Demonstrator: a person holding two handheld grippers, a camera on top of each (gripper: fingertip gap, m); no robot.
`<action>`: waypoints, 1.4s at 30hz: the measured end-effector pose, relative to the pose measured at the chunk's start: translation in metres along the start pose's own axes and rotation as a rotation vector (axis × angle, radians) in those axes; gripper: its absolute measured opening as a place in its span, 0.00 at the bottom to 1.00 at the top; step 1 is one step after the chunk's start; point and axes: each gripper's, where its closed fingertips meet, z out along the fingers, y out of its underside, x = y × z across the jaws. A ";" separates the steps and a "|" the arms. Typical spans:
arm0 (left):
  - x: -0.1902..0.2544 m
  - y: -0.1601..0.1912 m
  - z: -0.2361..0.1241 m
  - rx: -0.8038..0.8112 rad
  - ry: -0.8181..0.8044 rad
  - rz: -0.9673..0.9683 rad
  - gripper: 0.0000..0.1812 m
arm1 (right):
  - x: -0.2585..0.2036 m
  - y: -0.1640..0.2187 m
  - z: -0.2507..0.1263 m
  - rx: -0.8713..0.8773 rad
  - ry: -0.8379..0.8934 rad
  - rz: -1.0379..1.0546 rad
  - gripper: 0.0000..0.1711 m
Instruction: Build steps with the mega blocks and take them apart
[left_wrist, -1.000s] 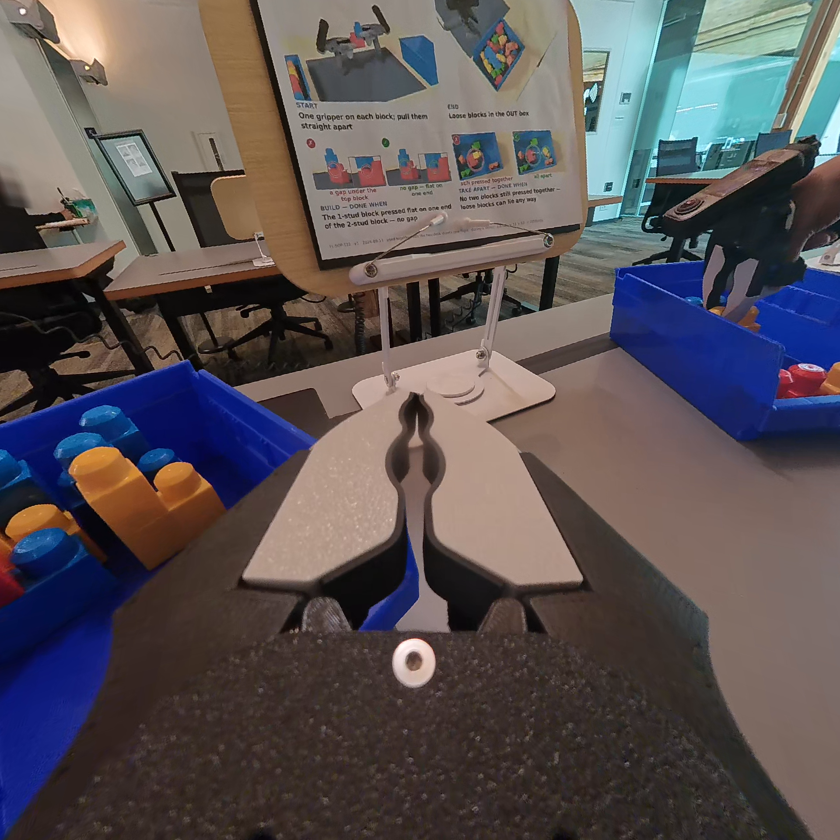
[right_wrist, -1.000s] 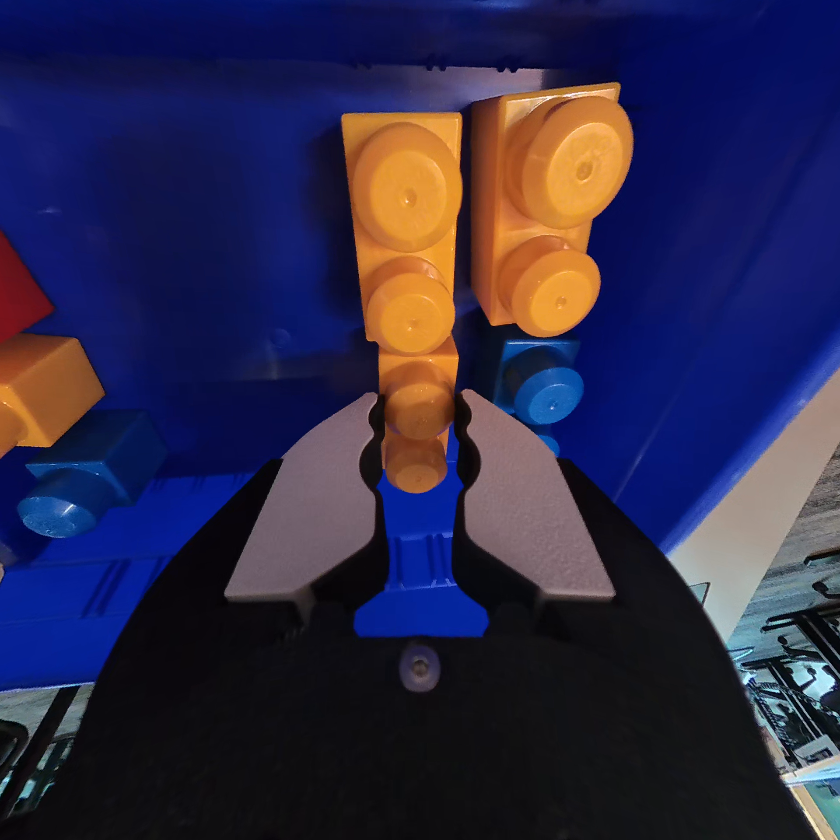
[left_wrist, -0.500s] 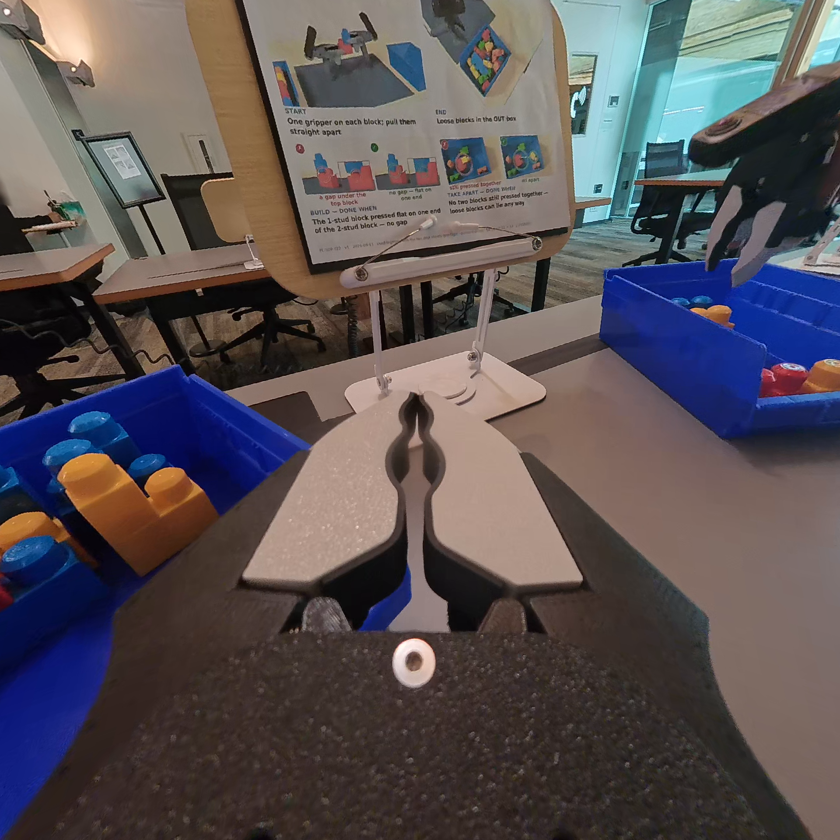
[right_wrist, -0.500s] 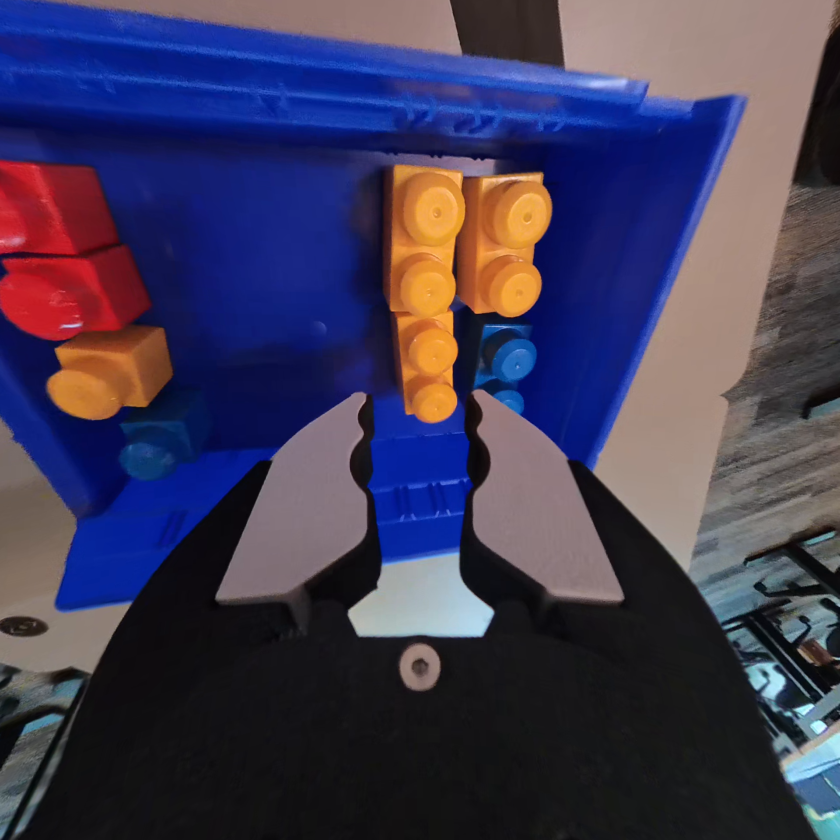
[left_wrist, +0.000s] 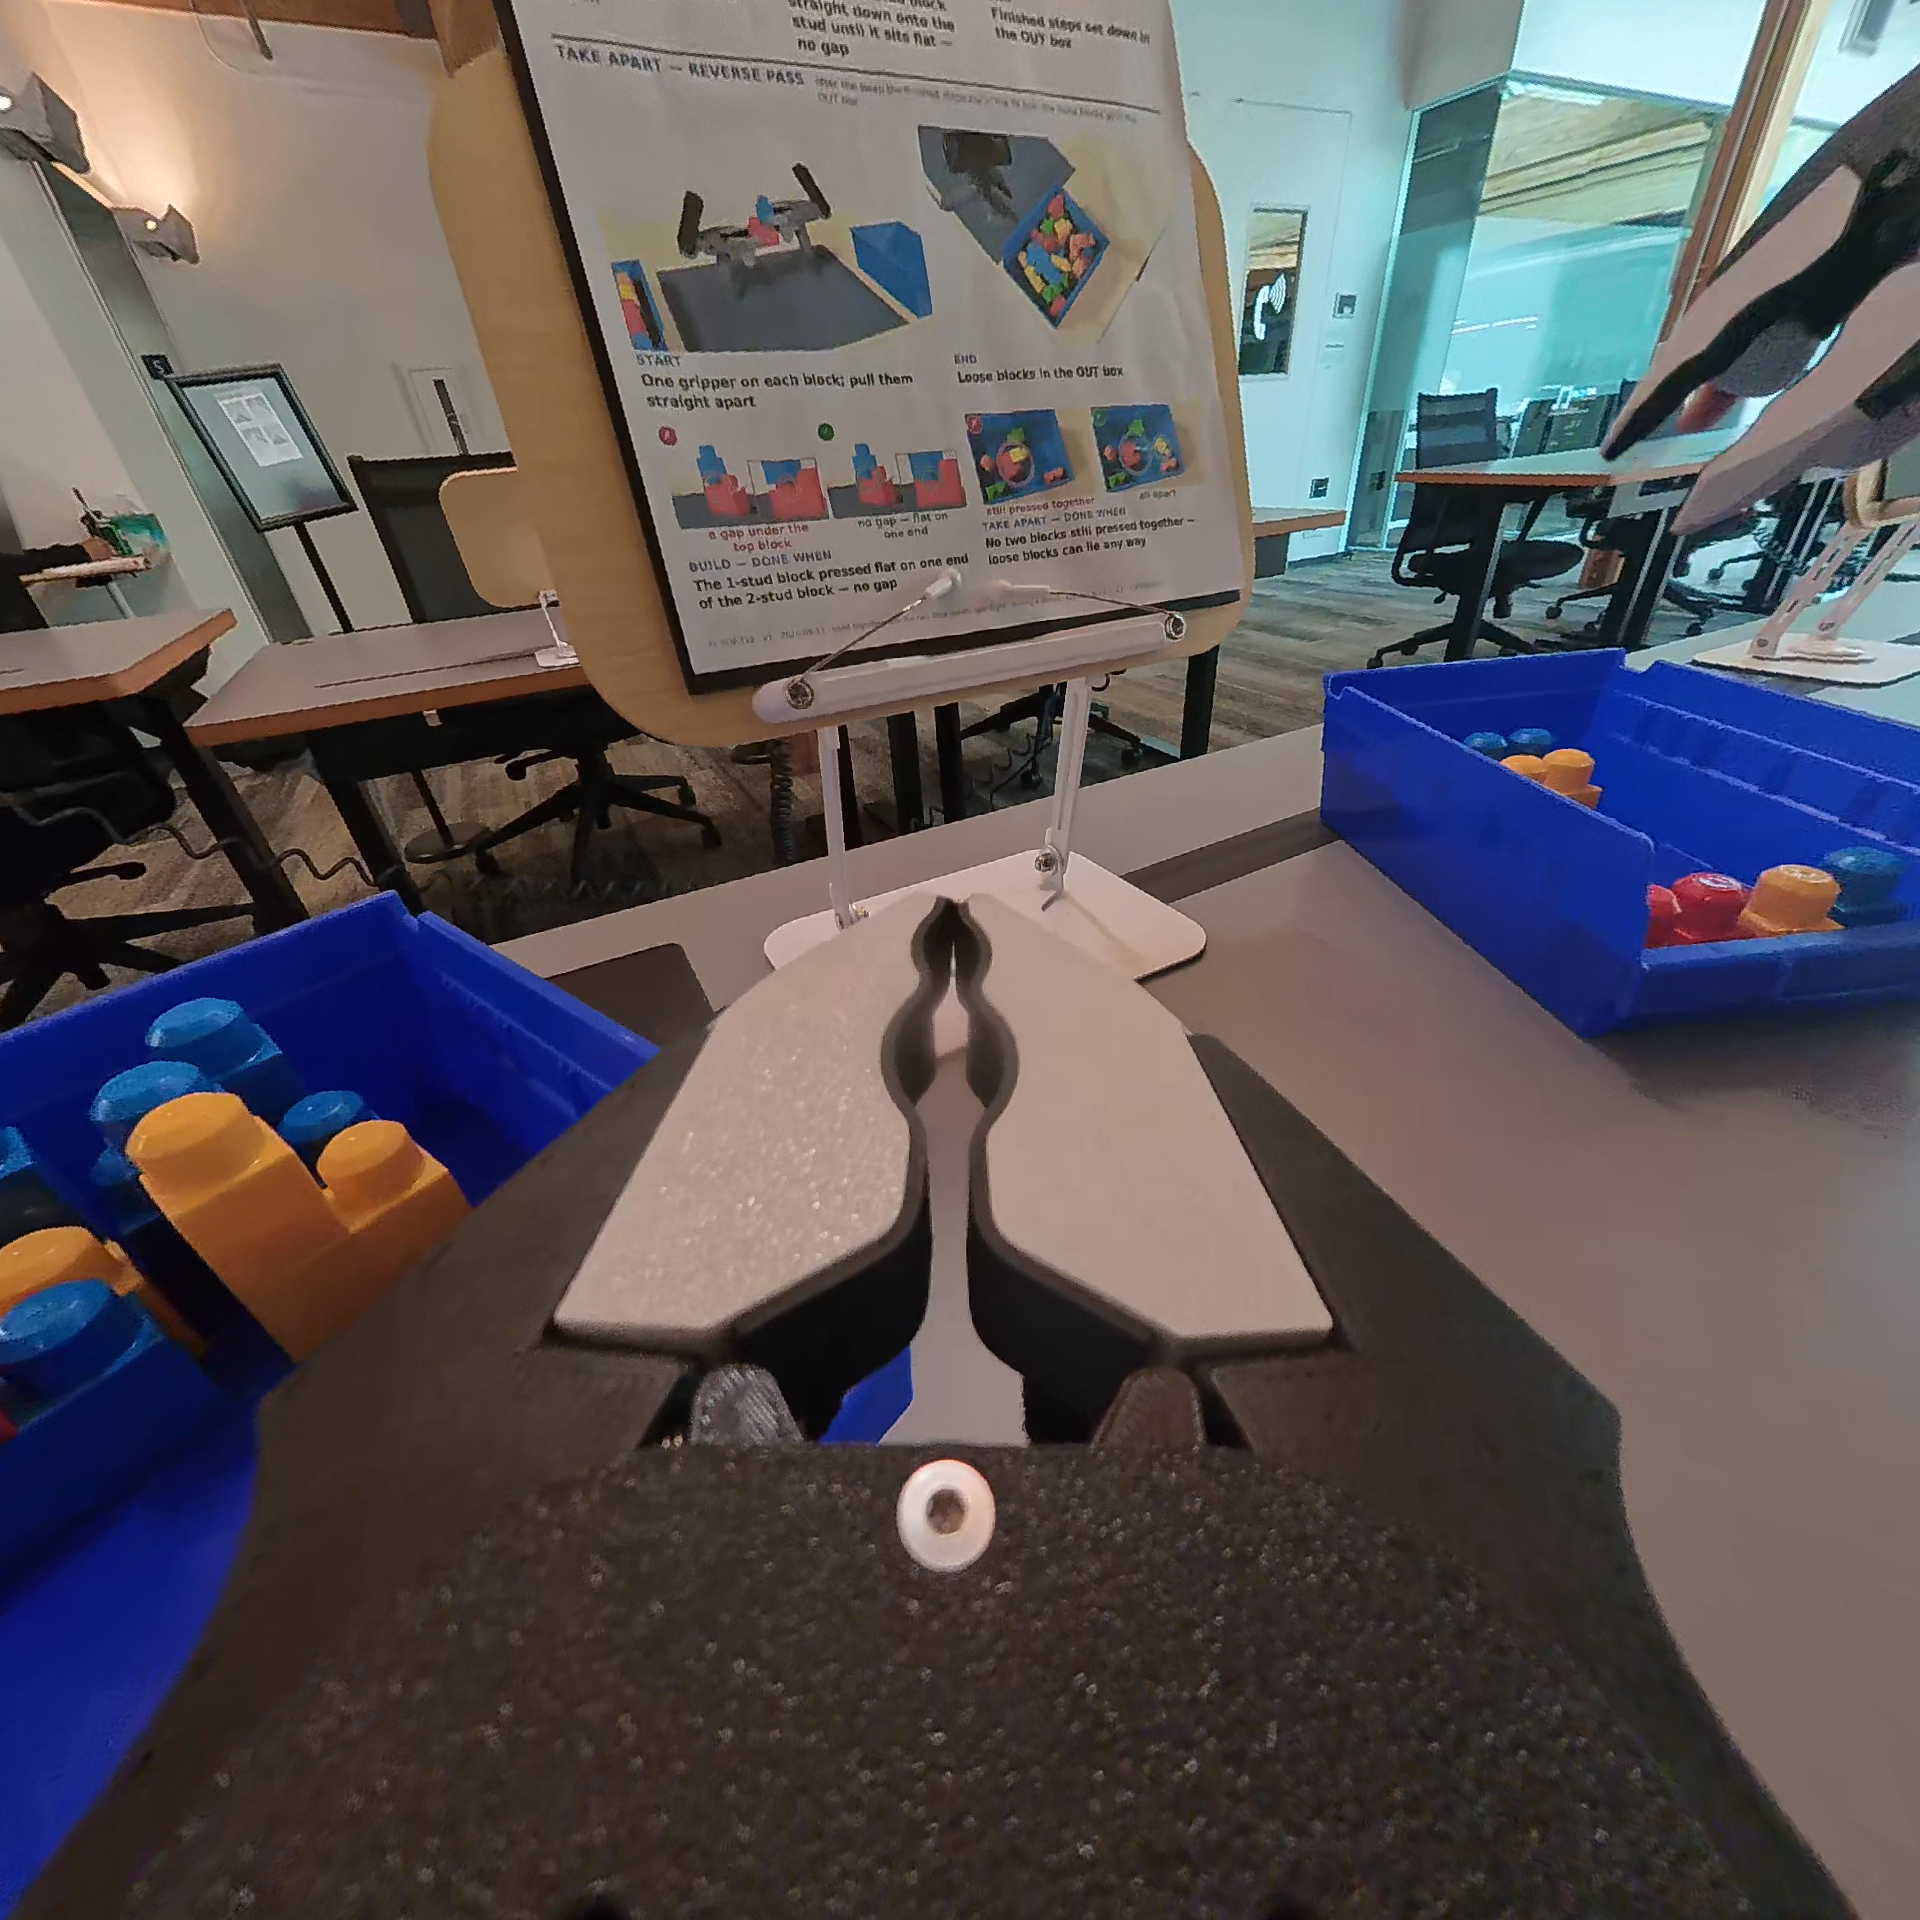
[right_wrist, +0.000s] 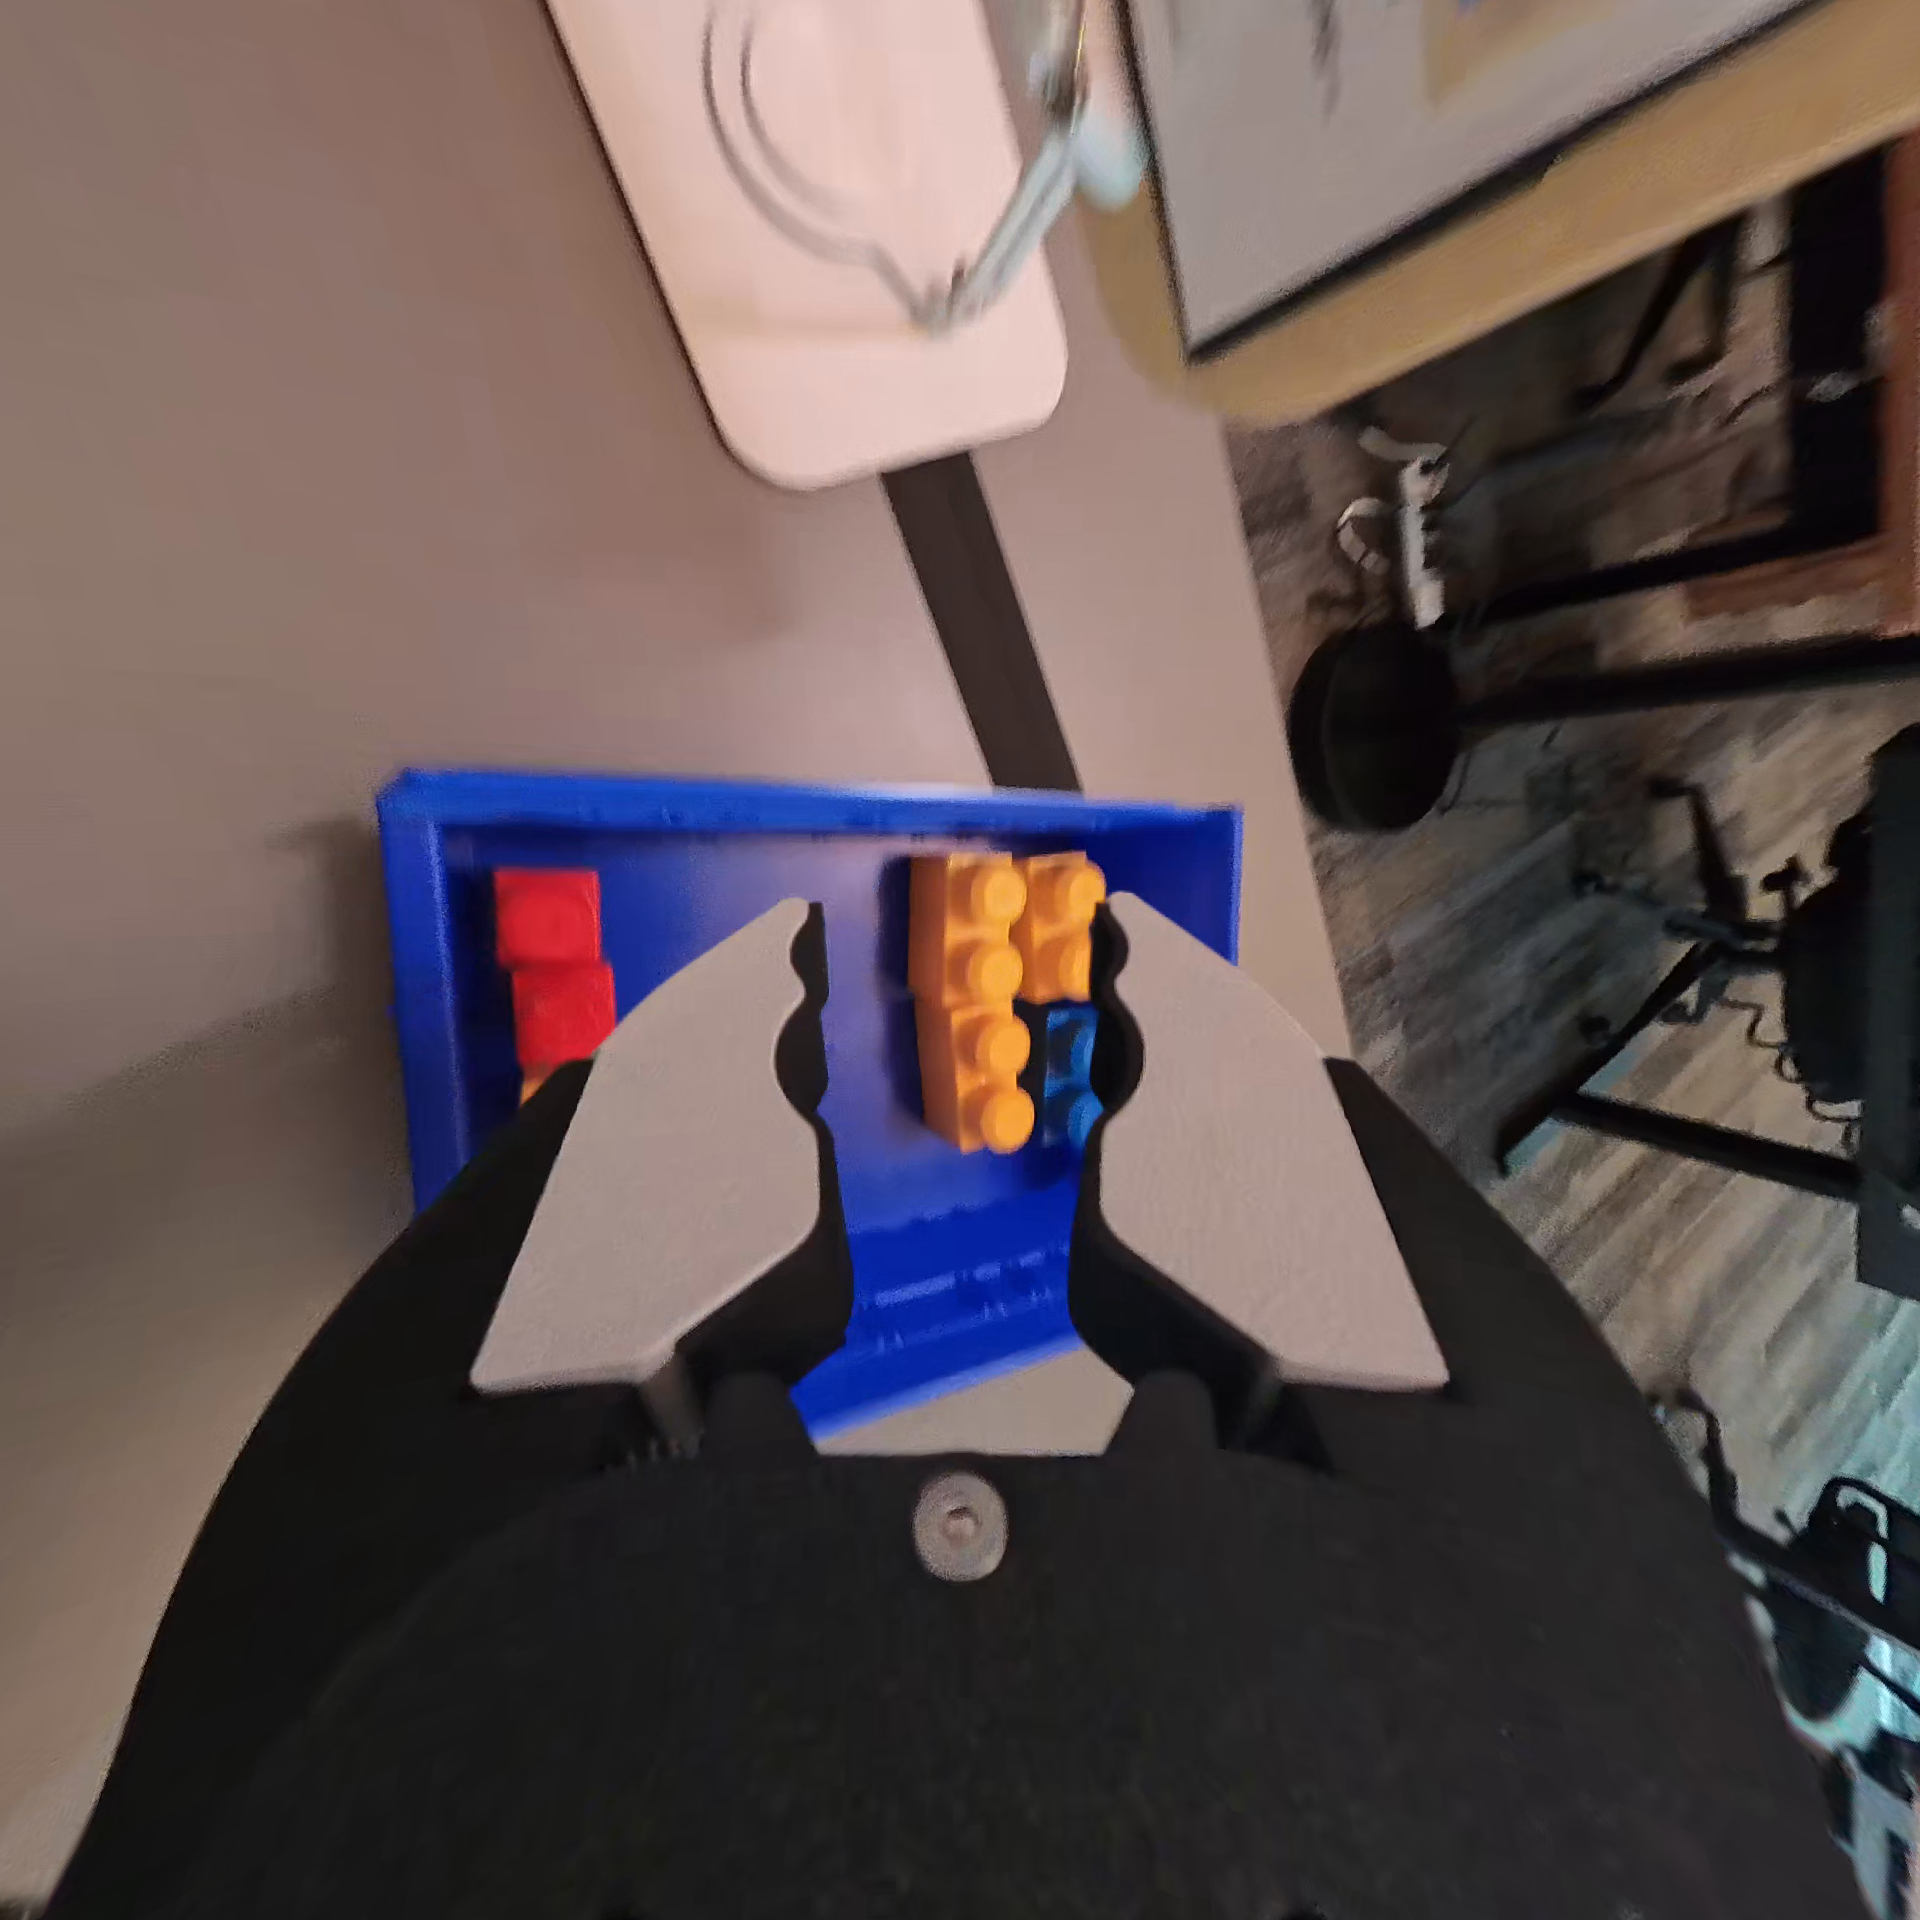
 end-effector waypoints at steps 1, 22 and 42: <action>0.000 -0.001 -0.001 0.003 0.001 0.000 0.00 | -0.004 -0.010 -0.003 0.051 0.024 0.007 0.29; -0.001 -0.004 -0.002 0.016 0.006 -0.018 0.00 | -0.106 -0.127 0.012 0.822 0.235 0.581 0.24; -0.001 0.014 0.004 -0.027 -0.006 -0.004 0.00 | -0.167 -0.120 0.076 0.788 0.324 0.711 0.00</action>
